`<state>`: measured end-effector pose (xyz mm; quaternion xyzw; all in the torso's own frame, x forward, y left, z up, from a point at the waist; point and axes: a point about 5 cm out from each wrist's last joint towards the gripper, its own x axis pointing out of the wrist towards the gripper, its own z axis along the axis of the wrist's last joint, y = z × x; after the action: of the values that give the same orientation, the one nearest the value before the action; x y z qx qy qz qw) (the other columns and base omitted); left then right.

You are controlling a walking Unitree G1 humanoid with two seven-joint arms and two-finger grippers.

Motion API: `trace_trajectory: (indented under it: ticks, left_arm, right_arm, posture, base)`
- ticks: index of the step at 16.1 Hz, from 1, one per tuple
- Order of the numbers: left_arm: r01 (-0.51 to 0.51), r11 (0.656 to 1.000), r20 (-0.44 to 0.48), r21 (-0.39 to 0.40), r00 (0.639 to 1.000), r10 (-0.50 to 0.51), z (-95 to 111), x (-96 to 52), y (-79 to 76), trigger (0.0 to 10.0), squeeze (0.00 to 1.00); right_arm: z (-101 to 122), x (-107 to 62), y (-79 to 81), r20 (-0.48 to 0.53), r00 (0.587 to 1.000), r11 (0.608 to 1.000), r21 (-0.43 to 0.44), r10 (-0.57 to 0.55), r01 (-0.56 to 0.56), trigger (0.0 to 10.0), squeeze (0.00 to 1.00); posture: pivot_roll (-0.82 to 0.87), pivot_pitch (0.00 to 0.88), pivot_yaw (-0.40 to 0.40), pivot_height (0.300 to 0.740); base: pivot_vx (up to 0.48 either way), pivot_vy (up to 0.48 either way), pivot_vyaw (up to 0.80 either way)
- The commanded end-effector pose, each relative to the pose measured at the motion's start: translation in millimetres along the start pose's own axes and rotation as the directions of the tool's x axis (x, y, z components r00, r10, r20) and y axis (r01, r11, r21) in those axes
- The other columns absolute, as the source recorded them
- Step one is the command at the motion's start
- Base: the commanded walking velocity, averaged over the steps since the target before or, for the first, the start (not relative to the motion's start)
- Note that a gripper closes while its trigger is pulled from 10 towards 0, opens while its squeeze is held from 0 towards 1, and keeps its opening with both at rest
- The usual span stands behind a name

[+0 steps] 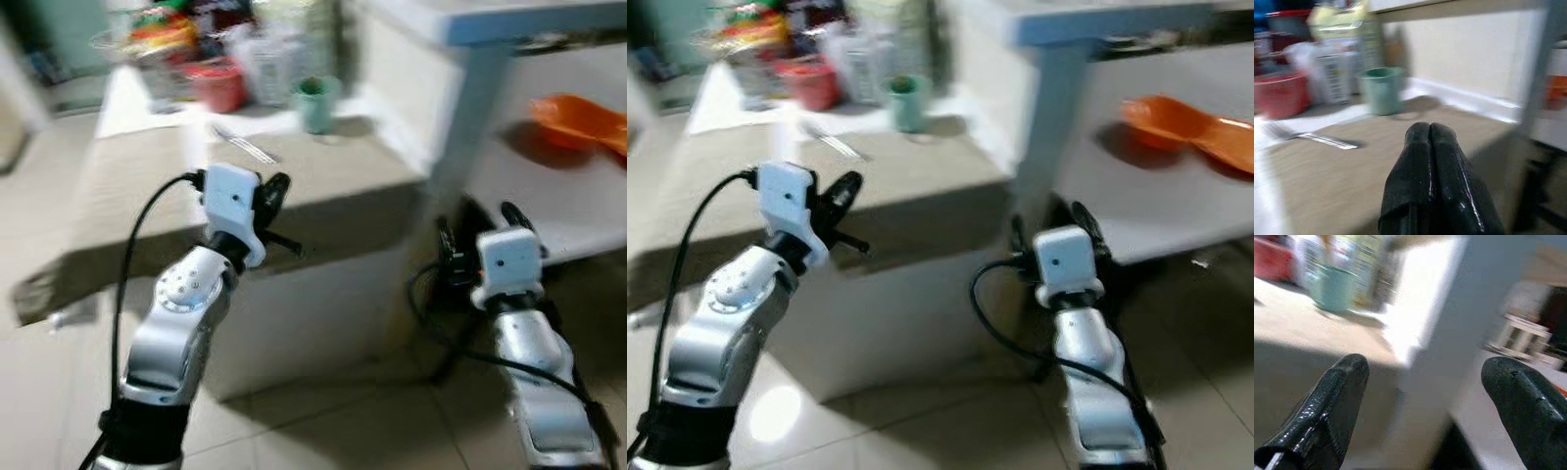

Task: Setting the table

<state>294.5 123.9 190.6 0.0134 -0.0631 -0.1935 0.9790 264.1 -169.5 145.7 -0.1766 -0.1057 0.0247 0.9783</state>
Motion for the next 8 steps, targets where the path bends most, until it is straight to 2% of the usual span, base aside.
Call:
trace_trajectory:
  ticks: [1, 3, 8]
  left_arm:
    - [-0.011, 1.000, 0.019, 0.005, 1.000, 0.010, 4.6, 2.2, 0.4, 10.0, 0.00]
    - [-0.020, 1.000, 0.019, 0.001, 1.000, 0.020, 4.9, 2.9, 1.6, 10.0, 0.00]
    - [0.028, 0.998, 0.005, 0.061, 1.000, -0.029, 5.3, 7.7, -5.0, 10.0, 0.00]
  right_arm:
    - [-3.4, -1.4, -1.6, -0.008, 1.000, 1.000, -0.019, 0.000, 0.000, 10.0, 0.00]
    - [-3.9, -1.3, -1.5, -0.008, 1.000, 1.000, -0.020, 0.002, -0.002, 10.0, 0.00]
    - [-3.6, -2.7, 0.9, 0.001, 1.000, 1.000, -0.016, 0.009, -0.009, 10.0, 0.00]
  posture:
    - [-0.16, 0.000, 0.056, 0.740]
    - [-0.16, 0.000, 0.054, 0.740]
    - [-0.16, 0.000, 0.057, 0.740]
  base:
    - [0.431, 0.000, 0.00]
    - [0.394, 0.274, 0.00]
    - [0.470, 0.000, 0.00]
